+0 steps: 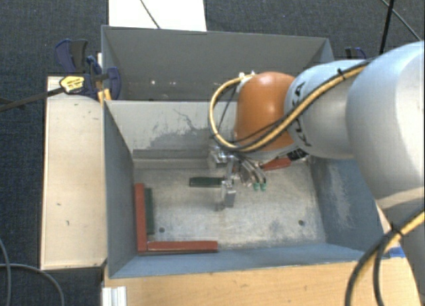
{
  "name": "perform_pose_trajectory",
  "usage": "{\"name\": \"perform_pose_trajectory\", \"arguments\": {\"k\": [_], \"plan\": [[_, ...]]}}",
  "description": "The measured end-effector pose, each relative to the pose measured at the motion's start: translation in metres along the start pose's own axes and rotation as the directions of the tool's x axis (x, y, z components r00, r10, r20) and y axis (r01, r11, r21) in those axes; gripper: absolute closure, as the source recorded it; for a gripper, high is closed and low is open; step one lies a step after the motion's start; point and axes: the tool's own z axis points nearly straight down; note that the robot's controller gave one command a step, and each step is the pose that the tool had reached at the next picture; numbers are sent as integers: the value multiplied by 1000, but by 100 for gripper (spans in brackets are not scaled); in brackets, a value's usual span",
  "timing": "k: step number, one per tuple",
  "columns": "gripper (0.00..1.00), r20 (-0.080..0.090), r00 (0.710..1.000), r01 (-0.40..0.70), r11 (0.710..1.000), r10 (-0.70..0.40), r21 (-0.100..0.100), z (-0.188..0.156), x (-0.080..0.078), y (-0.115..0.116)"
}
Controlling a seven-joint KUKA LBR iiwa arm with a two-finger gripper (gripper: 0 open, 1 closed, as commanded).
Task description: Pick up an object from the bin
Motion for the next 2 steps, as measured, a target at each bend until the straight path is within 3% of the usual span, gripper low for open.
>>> {"name": "perform_pose_trajectory", "arguments": {"k": [1,2], "plan": [[0,2,1000,1,1000,-1,0,-1,-1,0],[100,2,1000,1,1000,-1,0,-1,-1,0]]}}
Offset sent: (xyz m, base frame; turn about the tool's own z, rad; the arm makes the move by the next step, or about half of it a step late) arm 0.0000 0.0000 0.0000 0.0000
